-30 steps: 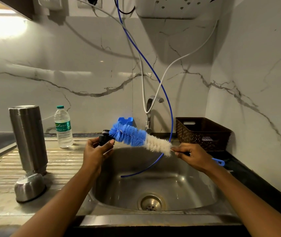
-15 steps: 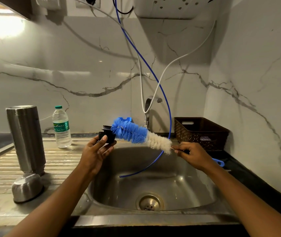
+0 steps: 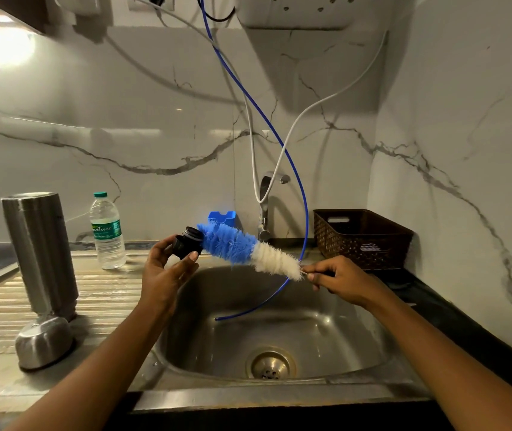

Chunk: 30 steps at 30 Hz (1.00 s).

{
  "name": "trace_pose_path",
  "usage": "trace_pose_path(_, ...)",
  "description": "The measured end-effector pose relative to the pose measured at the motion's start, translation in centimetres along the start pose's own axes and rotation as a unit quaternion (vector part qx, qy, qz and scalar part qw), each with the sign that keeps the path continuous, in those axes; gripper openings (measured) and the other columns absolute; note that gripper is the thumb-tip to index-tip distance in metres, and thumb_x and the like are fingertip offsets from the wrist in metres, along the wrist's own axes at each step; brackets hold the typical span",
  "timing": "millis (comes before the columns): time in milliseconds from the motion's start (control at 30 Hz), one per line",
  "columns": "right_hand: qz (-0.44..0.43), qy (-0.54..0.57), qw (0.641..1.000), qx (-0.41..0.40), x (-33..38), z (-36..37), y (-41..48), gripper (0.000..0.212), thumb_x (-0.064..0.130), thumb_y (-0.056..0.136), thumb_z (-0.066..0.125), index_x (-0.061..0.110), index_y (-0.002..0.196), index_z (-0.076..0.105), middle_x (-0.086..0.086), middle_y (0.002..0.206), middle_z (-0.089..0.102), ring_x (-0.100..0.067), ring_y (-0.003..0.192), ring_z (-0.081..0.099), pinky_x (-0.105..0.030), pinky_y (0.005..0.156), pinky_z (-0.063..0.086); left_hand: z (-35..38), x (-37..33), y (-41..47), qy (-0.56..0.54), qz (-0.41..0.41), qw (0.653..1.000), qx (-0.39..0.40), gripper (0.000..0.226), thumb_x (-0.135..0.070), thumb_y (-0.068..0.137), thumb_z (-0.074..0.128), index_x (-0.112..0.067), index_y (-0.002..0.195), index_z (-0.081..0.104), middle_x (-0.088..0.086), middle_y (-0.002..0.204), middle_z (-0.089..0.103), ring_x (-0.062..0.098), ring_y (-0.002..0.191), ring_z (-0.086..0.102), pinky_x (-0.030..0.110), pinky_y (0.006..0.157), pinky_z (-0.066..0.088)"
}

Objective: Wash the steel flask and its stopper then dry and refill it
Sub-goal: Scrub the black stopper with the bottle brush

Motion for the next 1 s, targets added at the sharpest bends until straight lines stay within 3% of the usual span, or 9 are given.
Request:
trace_pose_path(133,0.002,-0.002,1.0,-0.012,0.4,0.2,0.0,0.025,0.011,0.092,0.058,0.011,0.116,0.065,0.005,0.069,0.063,0.012,0.052,0.053,-0.005,0.053,0.039,0.2,0.0,-0.4,0.031,0.015,0.999,0.026,0.046,0.01,0.077,0.065,-0.028,0.103,0.056,-0.005,0.115,0.057,0.021,0.107,0.058,0.03,0.077,0.058)
trace_pose_path(267,0.007,0.019,1.0,-0.003,0.9,0.4,0.0,0.024,0.012,0.091,0.058,0.013,0.114,0.066,0.004,0.068,0.064,0.012,0.053,0.054,-0.005,0.054,0.04,1.1,0.8,-0.9,0.067,0.019,0.997,0.035,0.046,0.006,0.075,0.069,-0.029,0.103,0.057,-0.006,0.116,0.058,0.017,0.102,0.06,0.04,0.088,0.051)
trace_pose_path(467,0.029,0.021,0.999,0.017,0.2,-0.5,-0.2,0.022,0.011,0.09,0.06,0.014,0.111,0.068,0.005,0.065,0.065,0.004,0.049,0.05,-0.011,0.051,0.038,0.3,0.6,-0.5,0.038,0.032,0.999,-0.019,0.043,0.004,0.078,0.068,-0.029,0.103,0.055,-0.009,0.112,0.055,0.018,0.103,0.059,0.031,0.079,0.056)
trace_pose_path(633,0.025,0.055,0.998,0.01,0.8,1.3,0.2,0.023,0.012,0.09,0.059,0.014,0.112,0.067,0.001,0.067,0.065,0.002,0.048,0.048,-0.014,0.049,0.039,1.4,1.2,-1.3,0.071,0.019,0.997,0.029,0.042,0.002,0.077,0.069,-0.026,0.105,0.057,-0.001,0.12,0.056,0.015,0.097,0.062,0.035,0.081,0.053)
trace_pose_path(767,0.051,0.09,0.994,0.044,0.9,0.1,-0.5,0.023,0.009,0.092,0.056,0.012,0.112,0.066,-0.003,0.067,0.063,0.001,0.043,0.043,-0.012,0.043,0.034,1.0,0.8,-1.0,0.027,0.002,1.0,-0.008,0.04,0.0,0.082,0.065,-0.02,0.114,0.055,0.003,0.124,0.055,0.022,0.109,0.059,0.039,0.086,0.052)
trace_pose_path(1000,0.046,0.111,0.992,0.032,1.5,1.4,-0.2,0.023,0.007,0.091,0.056,0.008,0.113,0.065,-0.004,0.067,0.062,0.001,0.041,0.042,-0.011,0.041,0.032,1.7,0.6,-1.6,-0.038,-0.064,0.996,0.051,0.041,-0.011,0.076,0.063,-0.021,0.115,0.056,0.008,0.121,0.06,0.028,0.106,0.062,0.029,0.072,0.059)
Point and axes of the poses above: each hand's wrist, its own y-axis towards the middle knuckle, its own z-axis out of the palm, x = y × z, the point moved 2 cm from there along y, towards the middle knuckle
